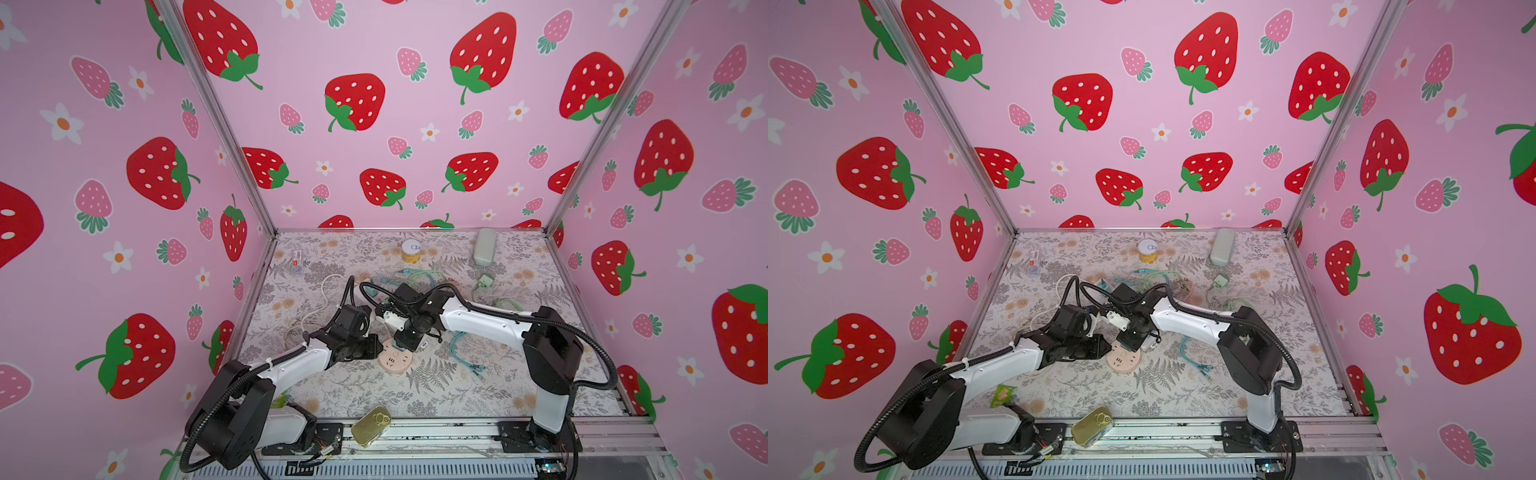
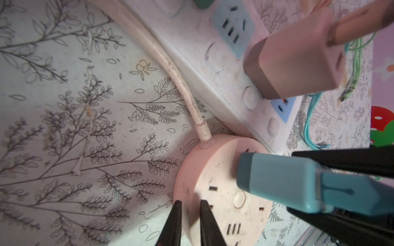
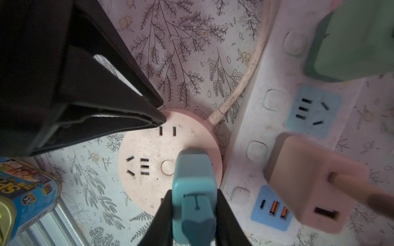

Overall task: Insert the plug
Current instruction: 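Align the teal charger prongs above the round pink socket with the right gripper, then press the teal charger down into the round pink socket with the right gripper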

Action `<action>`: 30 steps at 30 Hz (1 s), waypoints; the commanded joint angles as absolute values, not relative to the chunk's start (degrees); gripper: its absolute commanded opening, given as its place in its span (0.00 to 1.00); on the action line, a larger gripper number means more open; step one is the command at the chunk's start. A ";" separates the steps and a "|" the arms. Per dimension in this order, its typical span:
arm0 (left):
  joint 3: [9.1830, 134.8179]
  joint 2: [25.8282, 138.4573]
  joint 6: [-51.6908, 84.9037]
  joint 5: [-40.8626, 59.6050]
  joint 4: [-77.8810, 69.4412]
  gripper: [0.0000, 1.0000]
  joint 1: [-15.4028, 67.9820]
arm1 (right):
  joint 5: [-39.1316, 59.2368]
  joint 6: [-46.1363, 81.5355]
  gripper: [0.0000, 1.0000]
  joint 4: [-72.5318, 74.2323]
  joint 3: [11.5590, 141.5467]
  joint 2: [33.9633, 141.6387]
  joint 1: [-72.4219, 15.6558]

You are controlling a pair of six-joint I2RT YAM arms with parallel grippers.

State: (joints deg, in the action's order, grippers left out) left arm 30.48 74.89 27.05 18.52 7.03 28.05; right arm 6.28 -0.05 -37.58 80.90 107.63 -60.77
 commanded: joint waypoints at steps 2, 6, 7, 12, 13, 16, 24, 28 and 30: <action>28.78 74.55 27.07 17.40 9.69 0.19 27.70 | 2.24 0.06 0.01 -39.63 79.15 109.96 -61.65; 28.61 74.69 27.15 17.65 9.43 0.19 27.55 | 1.71 1.26 0.01 -38.94 77.84 110.06 -62.19; 28.57 74.75 27.11 17.67 9.39 0.19 27.56 | 1.76 1.60 0.01 -38.70 77.49 110.21 -62.35; 28.44 75.05 27.21 18.02 9.02 0.19 27.55 | 0.63 2.63 0.01 -38.32 75.95 111.20 -63.03; 28.35 74.97 27.25 18.10 8.97 0.19 27.50 | 0.46 2.82 0.01 -38.47 75.72 111.35 -63.18; 28.11 74.71 27.33 18.07 8.79 0.19 27.45 | 0.22 3.32 0.01 -38.19 74.60 111.70 -63.30; 27.60 73.92 27.51 18.02 8.73 0.19 27.34 | -0.95 4.15 0.01 -38.14 72.98 113.03 -63.96; 27.60 73.92 27.41 18.11 8.62 0.19 27.37 | -1.76 4.18 0.01 -38.84 73.70 113.94 -64.34; 27.51 73.90 27.45 18.09 8.53 0.19 27.31 | -2.17 4.10 0.01 -39.30 73.92 114.28 -64.43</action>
